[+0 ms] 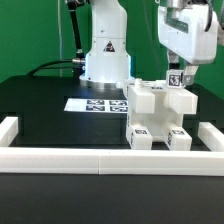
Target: Assemble chair
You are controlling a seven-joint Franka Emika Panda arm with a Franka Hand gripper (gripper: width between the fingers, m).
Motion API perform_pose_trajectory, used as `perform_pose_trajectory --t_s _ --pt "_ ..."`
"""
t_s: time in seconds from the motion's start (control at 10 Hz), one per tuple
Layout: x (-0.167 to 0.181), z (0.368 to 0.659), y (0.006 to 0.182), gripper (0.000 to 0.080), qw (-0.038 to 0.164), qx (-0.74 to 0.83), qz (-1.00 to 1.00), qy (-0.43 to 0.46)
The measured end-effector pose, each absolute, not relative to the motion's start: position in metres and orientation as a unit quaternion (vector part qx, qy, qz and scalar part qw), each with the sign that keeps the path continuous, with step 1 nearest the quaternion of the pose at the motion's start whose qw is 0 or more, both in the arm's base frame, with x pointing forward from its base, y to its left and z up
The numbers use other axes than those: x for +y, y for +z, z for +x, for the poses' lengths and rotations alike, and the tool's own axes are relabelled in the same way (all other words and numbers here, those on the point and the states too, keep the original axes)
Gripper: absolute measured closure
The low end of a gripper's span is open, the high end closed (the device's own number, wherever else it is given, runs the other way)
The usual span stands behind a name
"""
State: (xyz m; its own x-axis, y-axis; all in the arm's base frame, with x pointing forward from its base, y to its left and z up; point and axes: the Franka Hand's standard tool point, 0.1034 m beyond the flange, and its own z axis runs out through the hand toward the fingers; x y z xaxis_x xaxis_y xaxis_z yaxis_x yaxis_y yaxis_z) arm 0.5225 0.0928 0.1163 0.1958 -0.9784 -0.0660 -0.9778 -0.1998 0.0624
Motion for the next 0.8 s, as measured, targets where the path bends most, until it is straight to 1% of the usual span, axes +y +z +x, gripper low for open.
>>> perform_pose_trajectory --t_s 0.1,0.2,0.6,0.7,0.8 --pt "0.0924 0.5215 0.1166 0.0151 0.012 -0.589 0.807 -0.043" --pt "0.094 0.5214 0.1182 0.0151 0.029 -0.522 0.852 -0.034" --pt "0.0952 0.5233 0.1163 0.0151 0.02 -0.329 0.944 -0.024" --pt "0.095 0.5236 0.1164 0.0151 0.02 -0.302 0.953 -0.024" --pt "0.0937 0.5245 0.1166 0.0151 0.018 -0.235 0.972 -0.023"
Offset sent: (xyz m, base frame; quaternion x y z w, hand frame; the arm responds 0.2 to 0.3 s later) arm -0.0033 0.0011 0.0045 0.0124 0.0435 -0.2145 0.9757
